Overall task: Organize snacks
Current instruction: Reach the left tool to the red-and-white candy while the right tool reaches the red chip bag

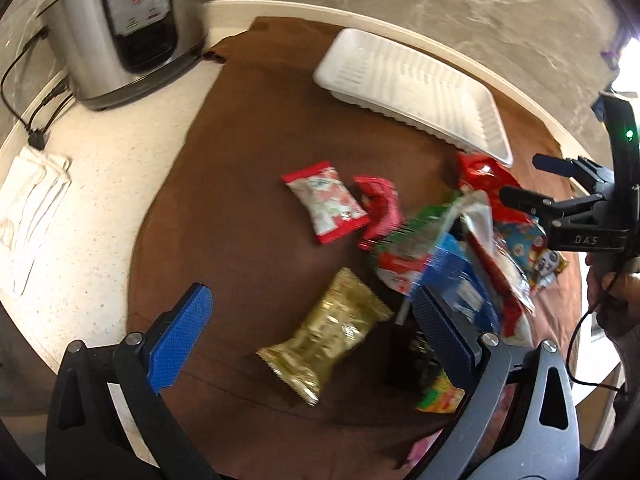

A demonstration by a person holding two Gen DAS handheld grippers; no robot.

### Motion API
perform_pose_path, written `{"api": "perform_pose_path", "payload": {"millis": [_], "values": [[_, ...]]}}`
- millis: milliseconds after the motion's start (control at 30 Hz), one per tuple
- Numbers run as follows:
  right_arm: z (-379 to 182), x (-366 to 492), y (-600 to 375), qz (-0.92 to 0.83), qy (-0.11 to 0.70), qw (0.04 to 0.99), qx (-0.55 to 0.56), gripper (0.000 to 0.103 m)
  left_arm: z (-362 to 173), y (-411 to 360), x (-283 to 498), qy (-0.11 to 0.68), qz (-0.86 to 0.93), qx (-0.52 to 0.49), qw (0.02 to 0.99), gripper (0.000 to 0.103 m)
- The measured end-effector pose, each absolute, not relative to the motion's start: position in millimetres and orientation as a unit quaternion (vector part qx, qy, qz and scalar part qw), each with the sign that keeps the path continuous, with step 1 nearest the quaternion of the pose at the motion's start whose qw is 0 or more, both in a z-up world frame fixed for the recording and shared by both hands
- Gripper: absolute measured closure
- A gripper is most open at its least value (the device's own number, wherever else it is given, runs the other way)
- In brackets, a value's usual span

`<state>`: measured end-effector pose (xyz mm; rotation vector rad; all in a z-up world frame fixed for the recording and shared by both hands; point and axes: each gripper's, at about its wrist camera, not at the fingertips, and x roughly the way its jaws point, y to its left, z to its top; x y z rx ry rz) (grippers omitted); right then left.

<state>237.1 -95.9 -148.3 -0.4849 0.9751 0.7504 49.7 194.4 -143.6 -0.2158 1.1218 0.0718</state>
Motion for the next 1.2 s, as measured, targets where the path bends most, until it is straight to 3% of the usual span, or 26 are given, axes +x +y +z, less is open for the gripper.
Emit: {"api": "perform_pose_path", "payload": {"millis": [233, 500, 733, 900, 1033, 1133, 1200], "values": [[-166.3, 252.6, -79.6, 0.363, 0.476, 0.764, -0.24, 0.004, -155.0, 221.4, 72.6, 0.538, 0.047, -0.122, 0.832, 0.002], [-180.1, 264.5, -77.9, 0.378, 0.502, 0.743, -0.227, 0.046, -174.8, 217.5, 116.2, 0.552, 0.041, -0.111, 0.825, 0.002], [-179.0, 270.7, -84.6, 0.395, 0.507, 0.74, -0.199, 0.053, -196.9, 214.2, 149.8, 0.572, 0.037, -0.111, 0.812, 0.002], [-178.7, 272.7, -85.2, 0.397, 0.508, 0.741, -0.19, 0.053, -209.9, 213.1, 165.7, 0.575, 0.041, -0.096, 0.812, 0.02], [-179.2, 273.6, -85.9, 0.397, 0.508, 0.743, -0.181, 0.053, -214.0, 205.5, 176.3, 0.573, 0.042, -0.065, 0.816, 0.022], [-179.5, 273.7, -86.8, 0.395, 0.508, 0.744, -0.177, 0.053, -212.6, 200.0, 180.5, 0.565, 0.039, -0.056, 0.822, 0.035], [-179.7, 273.4, -86.3, 0.394, 0.507, 0.746, -0.176, 0.053, -211.4, 196.7, 182.2, 0.557, 0.032, -0.057, 0.828, 0.052]]}}
